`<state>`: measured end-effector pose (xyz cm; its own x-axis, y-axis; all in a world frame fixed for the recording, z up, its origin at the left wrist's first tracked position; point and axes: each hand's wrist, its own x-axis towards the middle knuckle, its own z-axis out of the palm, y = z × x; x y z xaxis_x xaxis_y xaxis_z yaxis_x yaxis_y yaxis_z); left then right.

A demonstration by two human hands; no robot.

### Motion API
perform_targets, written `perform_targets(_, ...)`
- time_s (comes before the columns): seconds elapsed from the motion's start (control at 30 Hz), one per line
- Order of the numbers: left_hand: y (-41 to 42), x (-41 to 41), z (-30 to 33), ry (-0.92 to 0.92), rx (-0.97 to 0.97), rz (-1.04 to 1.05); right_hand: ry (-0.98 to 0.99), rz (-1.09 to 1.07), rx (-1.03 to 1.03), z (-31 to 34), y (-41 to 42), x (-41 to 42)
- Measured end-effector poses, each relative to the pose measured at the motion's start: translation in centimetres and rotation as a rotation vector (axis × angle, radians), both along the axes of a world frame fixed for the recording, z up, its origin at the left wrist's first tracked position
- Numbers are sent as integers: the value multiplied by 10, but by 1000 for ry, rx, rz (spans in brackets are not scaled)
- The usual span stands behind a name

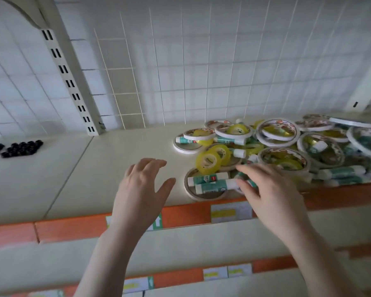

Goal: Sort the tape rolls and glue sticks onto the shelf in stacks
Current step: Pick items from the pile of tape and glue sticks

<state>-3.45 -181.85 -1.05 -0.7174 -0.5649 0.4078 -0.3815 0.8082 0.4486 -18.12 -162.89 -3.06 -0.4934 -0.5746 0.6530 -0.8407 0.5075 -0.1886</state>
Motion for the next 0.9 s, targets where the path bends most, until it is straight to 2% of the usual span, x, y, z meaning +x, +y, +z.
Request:
perform_targets(0.17,6,15,2,-7,6,109,-34,143,60,-6,-11,-2)
perform_targets(0.37,6,25,1,-2,9,190,-73,176,47,-9,-10,-6)
perform_targets(0.7,6,15,3,2,-20,113,-206,269,-85,-7,5,-11)
perform_targets(0.9,15,-10,6,-27,-36,9,-259,224,-234,2,23,-17)
